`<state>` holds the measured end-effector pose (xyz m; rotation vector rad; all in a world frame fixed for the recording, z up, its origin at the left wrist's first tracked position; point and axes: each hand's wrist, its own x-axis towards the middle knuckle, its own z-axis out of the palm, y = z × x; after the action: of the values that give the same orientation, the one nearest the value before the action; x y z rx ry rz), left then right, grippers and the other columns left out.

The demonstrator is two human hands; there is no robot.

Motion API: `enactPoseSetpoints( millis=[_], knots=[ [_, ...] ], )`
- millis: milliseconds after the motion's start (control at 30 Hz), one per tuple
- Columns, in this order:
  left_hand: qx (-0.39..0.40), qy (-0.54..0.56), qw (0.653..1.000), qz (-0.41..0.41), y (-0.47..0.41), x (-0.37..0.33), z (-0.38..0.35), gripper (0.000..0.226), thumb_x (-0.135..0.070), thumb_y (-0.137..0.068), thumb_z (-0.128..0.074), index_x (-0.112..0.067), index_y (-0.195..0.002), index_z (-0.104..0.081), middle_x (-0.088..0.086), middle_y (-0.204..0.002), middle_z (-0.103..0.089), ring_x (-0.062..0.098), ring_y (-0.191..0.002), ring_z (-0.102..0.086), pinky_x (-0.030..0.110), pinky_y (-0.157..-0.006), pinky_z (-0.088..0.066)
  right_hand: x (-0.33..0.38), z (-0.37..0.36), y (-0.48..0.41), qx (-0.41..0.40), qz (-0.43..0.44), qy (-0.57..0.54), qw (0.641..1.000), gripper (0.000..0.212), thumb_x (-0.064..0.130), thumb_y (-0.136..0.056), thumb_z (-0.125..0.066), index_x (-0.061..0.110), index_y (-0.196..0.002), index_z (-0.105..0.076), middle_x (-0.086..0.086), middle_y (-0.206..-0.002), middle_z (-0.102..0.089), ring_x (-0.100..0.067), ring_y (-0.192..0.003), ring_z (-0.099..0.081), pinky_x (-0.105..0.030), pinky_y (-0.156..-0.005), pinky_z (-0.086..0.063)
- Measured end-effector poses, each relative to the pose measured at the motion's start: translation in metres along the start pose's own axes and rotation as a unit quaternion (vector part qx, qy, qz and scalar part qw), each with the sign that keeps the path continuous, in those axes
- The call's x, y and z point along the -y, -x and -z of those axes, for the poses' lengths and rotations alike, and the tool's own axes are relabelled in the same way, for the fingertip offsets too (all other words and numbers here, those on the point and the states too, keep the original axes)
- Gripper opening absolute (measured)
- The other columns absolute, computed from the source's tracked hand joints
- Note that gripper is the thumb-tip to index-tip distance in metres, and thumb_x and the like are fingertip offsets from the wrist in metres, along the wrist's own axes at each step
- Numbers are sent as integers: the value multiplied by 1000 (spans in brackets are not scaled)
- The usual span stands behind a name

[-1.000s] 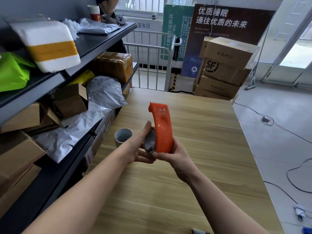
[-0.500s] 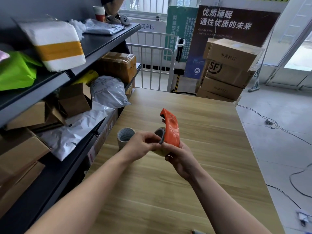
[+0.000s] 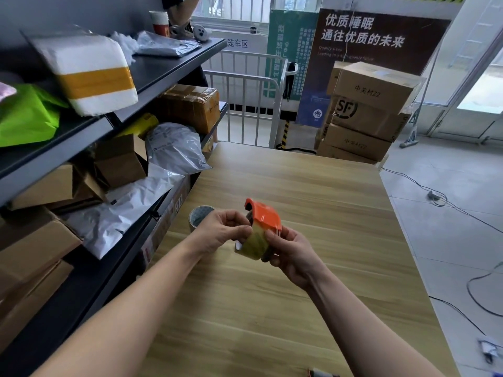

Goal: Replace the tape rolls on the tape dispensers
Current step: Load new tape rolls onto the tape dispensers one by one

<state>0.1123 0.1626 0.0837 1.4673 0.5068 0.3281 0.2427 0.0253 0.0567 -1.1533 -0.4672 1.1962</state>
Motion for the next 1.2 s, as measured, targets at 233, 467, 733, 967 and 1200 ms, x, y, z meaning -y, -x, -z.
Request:
enactPoseSetpoints(
  millis=[233, 467, 733, 967, 1200],
  knots=[
    [8, -3, 997, 71, 0, 3, 0, 105, -64, -29, -87, -12, -113, -54, 7, -110, -59, 19, -100, -61, 31, -73, -53, -2, 0, 1, 21, 1, -50, 999, 23, 19, -75, -66, 3, -92, -63, -7, -64, -65, -10, -43, -52, -14, -32, -32],
    [28, -9, 994, 107, 1, -2, 0, 113, -62, -22, -88, -11, -117, -54, 11, -107, -62, 27, -97, -64, 42, -76, -56, -6, 2, 2, 48, -12, -26, 998, 65, 39, -44, -95, 6, -92, -64, -8, -69, -62, -13, -46, -51, -15, -33, -33],
    [-1, -98, 991, 88, 4, -10, 3, 63, -47, -68, -72, -1, -107, -55, 15, -104, -64, 23, -94, -62, 34, -83, -50, -12, -1, -1, 45, -14, -29, 998, 58, 44, -46, -94, 8, -86, -73, -11, -73, -64, -15, -49, -52, -16, -32, -35],
    [-59, -72, 996, 8, 10, -13, 6, 23, -5, -92, -55, 6, -111, -63, 2, -90, -68, 0, -74, -67, 14, -69, -53, -10, -6, -1, 52, -54, -42, 996, 59, 56, -77, -57, 7, -110, -59, -15, -92, -49, -17, -63, -52, -19, -45, -38],
    [-112, -316, 916, -218, 12, -20, 2, 19, -4, -87, -62, -11, -101, -73, -4, -101, -67, 6, -96, -62, 22, -86, -50, -7, -15, -4, -53, -29, 23, 998, 21, 11, -95, -50, 14, -80, -65, -6, -65, -63, -16, -56, -52, -24, -50, -41]
  ],
)
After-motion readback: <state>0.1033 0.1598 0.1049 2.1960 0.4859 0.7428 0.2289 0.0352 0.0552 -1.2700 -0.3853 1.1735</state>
